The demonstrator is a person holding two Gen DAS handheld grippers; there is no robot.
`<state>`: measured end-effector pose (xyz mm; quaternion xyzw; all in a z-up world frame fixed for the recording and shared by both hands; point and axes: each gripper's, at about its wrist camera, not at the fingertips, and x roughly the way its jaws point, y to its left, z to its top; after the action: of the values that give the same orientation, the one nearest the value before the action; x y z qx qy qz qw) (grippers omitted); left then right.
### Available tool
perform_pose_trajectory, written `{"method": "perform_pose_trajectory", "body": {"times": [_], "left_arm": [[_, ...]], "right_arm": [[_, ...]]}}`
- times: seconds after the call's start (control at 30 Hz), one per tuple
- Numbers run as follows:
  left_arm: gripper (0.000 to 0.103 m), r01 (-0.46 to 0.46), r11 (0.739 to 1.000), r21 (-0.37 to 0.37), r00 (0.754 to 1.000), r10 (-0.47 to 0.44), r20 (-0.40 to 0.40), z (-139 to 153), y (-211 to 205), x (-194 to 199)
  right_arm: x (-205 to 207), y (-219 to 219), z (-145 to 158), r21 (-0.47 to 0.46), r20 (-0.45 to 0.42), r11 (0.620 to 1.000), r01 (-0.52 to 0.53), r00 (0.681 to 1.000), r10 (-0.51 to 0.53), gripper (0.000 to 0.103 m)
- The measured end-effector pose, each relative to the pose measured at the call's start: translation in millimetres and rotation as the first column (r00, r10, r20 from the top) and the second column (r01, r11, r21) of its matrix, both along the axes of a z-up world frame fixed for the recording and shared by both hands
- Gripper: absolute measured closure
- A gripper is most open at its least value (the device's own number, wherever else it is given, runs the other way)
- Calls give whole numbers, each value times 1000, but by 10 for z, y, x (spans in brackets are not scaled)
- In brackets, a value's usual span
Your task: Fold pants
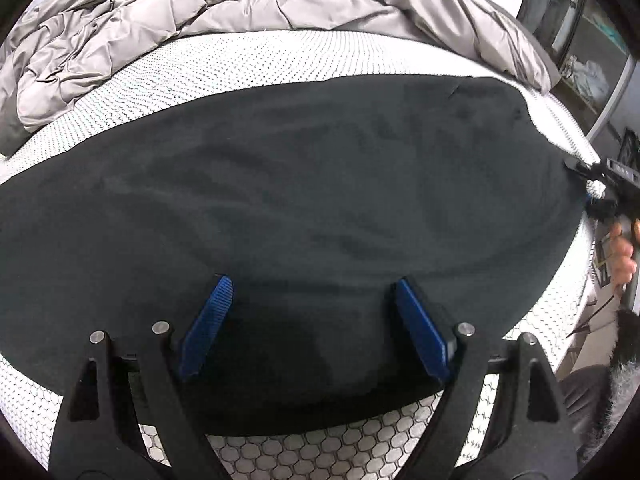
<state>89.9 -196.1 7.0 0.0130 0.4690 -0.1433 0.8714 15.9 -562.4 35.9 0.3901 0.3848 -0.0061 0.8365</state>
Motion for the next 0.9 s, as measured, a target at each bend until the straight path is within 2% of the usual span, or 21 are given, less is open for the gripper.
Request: {"method": "perform_pose_trajectory", "body": {"times": [0.07, 0.13, 0.17, 0.2, 0.23, 0.27, 0.3, 0.33, 0.4, 0.43, 0.5, 0.53, 0.6, 0.67, 0.77, 0.83, 0.87, 0.9], "left_arm": [[20, 16, 999, 33, 1000, -16, 2, -50, -57, -13], [19, 21, 998, 52, 1000, -21, 10, -73, -95, -37], [18, 23, 998, 55, 1000, -24, 13, -88, -97, -49], [18, 25, 998, 57, 1000, -26, 14, -91, -92, -57], [17, 30, 998, 58, 999, -31, 14, -100, -90, -60], [17, 33, 998, 56, 999, -34, 13, -105, -88, -62], [17, 33, 998, 54, 999, -34, 13, -102, -78, -66], [17, 32, 998, 53, 999, -33, 11, -91, -75, -70], [17, 36, 998, 59, 999, -37, 12, -85, -60, -90], [15, 35, 997, 63, 999, -36, 14, -91, -53, -100], [13, 33, 997, 66, 999, -35, 21, -108, -25, -122], [13, 34, 997, 64, 999, -35, 23, -112, -13, -133], [12, 36, 997, 64, 999, -38, 28, -118, 11, -157], [12, 34, 998, 61, 999, -36, 31, -120, 32, -174], [10, 34, 997, 65, 998, -37, 46, -137, 47, -201], [10, 32, 997, 66, 998, -36, 54, -148, 47, -211], [9, 30, 997, 65, 998, -34, 55, -152, 48, -212], [9, 29, 998, 63, 998, -32, 53, -155, 50, -210]], "right_arm": [[44, 64, 155, -66, 68, 997, 27, 997, -23, 82], [-7, 185, 389, -147, 150, 989, 11, 989, 11, 83], [-14, 256, 441, -216, 133, 976, -2, 991, 32, 83], [9, 306, 392, -287, 62, 958, -13, 998, 32, 81], [54, 322, 299, -319, -12, 947, -30, 1000, 28, 79], [127, 338, 161, -349, -112, 935, -60, 993, 22, 74], [137, 339, 115, -351, -131, 934, -65, 991, 20, 72], [95, 332, 158, -348, -109, 936, -53, 994, 15, 69], [-45, 284, 349, -391, -43, 920, 21, 998, -41, 45], [-110, 243, 417, -405, -2, 912, 66, 997, -74, 41], [-219, 94, 525, -378, 73, 910, 172, 985, -156, 40], [-288, 32, 547, -324, 106, 923, 209, 977, -184, 40], [-326, -105, 527, -228, 115, 947, 228, 972, -206, 40], [-191, -156, 478, -188, 105, 953, 236, 970, -219, 40], [26, 0, 550, -228, 107, 947, 226, 973, -206, 40], [103, 100, 677, -253, 152, 947, 196, 975, -161, 39], [205, 166, 726, -265, 164, 947, 180, 977, -140, 31], [487, 276, 729, -286, 152, 944, 162, 981, -122, 18]]}}
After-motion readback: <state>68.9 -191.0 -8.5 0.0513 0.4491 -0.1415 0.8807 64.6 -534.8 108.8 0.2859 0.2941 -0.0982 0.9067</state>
